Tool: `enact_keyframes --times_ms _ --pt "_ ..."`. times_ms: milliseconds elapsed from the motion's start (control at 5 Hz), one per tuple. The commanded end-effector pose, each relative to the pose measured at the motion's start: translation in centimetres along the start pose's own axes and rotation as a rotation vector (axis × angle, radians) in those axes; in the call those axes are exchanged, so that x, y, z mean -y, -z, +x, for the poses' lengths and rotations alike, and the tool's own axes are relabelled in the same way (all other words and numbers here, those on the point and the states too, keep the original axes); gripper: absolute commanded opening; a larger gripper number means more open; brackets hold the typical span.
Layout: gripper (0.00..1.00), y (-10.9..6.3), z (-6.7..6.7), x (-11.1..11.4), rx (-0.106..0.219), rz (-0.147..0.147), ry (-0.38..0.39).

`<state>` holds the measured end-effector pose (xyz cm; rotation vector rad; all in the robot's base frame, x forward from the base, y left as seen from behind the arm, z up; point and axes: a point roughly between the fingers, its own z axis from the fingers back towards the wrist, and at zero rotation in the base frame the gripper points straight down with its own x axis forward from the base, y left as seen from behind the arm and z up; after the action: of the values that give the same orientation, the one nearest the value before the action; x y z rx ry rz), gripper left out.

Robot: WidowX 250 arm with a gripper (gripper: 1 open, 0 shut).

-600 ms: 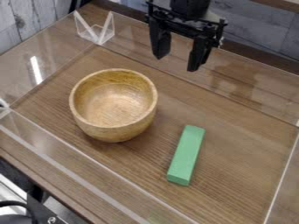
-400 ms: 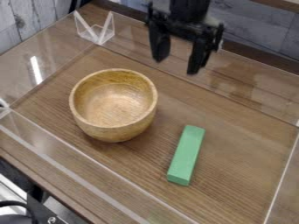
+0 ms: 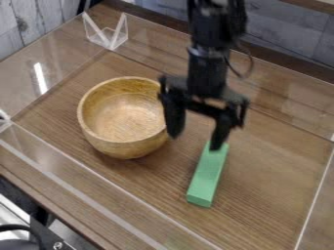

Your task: Put green object into wooden bowl

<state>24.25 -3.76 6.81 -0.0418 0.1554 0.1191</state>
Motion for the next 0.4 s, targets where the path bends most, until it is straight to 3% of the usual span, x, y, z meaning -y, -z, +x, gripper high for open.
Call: enact_keyframes --times_ms 0,200 --pt "1.0 0.5 0.0 1.5 0.094 -0.043 -0.078" --pt "1.0 1.9 -0.5 2.3 0.129 -0.058 -0.045"
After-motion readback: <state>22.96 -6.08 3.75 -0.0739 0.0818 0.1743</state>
